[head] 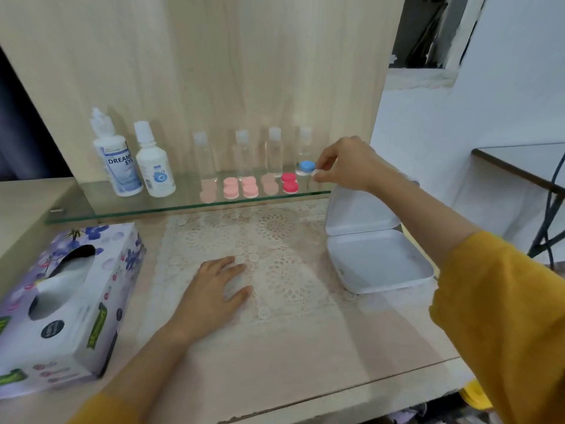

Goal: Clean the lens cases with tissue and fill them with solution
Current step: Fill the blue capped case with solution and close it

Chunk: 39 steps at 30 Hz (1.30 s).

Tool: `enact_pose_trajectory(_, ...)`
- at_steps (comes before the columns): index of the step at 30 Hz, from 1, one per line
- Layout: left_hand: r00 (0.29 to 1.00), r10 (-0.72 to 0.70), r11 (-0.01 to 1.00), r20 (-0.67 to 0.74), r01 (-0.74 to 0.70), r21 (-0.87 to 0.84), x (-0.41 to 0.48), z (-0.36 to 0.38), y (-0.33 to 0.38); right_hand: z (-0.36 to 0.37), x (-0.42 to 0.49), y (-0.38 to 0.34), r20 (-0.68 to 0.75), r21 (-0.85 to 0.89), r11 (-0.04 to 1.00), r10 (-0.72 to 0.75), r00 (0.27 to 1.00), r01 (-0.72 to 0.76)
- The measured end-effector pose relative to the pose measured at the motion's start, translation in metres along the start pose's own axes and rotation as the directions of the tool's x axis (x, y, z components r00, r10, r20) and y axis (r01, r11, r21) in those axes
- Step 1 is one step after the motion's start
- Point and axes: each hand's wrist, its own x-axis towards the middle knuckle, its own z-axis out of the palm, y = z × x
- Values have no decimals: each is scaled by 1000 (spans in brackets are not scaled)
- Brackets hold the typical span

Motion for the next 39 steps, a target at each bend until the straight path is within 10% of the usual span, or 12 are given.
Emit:
enact_pose_trajectory(8,999,-1,1000,-33,1,0,2,4,-4,30,32,2,90,-221,972,96,991,-74)
enact_pose_trajectory(39,999,10,1000,-30,-10,-5,1,7,-7,32,38,4,140,-132,991,45,989,-27)
